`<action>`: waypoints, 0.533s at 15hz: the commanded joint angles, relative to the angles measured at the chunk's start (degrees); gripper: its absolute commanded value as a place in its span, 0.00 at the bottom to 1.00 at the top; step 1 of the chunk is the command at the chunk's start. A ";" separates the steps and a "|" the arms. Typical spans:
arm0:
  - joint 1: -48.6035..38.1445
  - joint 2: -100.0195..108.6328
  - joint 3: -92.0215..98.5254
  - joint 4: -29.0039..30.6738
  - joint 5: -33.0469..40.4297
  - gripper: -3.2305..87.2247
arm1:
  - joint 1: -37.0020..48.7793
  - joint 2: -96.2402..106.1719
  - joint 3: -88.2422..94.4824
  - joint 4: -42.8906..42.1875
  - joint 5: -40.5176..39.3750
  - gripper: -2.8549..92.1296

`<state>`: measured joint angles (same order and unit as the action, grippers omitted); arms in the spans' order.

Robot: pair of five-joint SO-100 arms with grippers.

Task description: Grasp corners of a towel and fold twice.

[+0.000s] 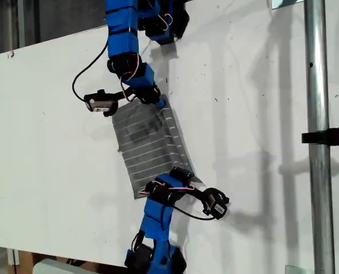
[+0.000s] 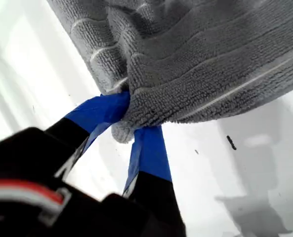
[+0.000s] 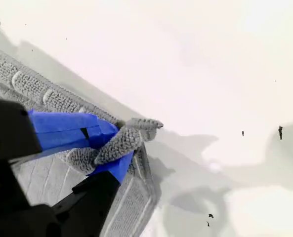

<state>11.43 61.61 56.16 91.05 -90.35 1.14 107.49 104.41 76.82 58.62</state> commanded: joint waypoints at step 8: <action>-31.46 16.08 16.35 4.92 24.08 0.00 | 32.17 -29.18 -23.38 -11.16 -29.71 0.03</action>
<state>-14.24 73.56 72.25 94.66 -70.40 29.18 82.27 92.02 64.51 32.78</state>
